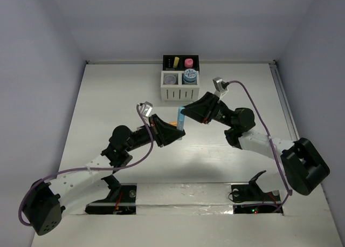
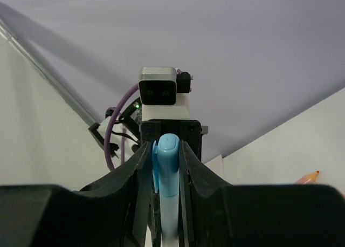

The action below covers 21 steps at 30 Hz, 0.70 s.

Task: Sort the stationery into containers
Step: Close the pen cap on the pen.

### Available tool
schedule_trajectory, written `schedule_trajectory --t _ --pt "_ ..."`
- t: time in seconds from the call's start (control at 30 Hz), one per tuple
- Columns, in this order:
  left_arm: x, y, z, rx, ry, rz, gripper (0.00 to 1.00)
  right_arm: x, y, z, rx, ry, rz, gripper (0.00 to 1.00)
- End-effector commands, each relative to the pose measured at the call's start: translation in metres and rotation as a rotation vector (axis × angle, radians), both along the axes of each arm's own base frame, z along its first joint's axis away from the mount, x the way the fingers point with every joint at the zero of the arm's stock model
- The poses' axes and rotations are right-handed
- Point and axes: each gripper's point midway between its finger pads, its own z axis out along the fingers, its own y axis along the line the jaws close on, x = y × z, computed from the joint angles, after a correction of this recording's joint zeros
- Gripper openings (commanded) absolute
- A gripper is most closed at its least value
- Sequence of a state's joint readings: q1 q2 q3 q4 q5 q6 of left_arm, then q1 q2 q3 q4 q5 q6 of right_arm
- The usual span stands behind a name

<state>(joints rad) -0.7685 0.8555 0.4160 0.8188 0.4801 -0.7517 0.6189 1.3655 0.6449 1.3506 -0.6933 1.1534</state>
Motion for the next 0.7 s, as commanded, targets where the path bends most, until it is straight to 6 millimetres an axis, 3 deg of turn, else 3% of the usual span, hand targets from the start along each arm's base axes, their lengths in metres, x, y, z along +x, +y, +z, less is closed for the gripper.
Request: schedule_trajectory --t 0.0,0.33,0.67 --pt "0.007 0.027 0.123 -0.273 -0.267 0.141 0.0 -0.046 0.014 -0.071 -0.227 -0.011 0.167 0.0" --pt "0.009 0.02 0.155 -0.257 -0.334 0.131 0.0 -0.058 0.021 -0.151 -0.466 0.066 0.111 0.0" --pt "0.015 0.035 0.181 -0.243 -0.402 0.184 0.0 -0.074 0.012 -0.183 -0.492 0.14 0.123 0.0"
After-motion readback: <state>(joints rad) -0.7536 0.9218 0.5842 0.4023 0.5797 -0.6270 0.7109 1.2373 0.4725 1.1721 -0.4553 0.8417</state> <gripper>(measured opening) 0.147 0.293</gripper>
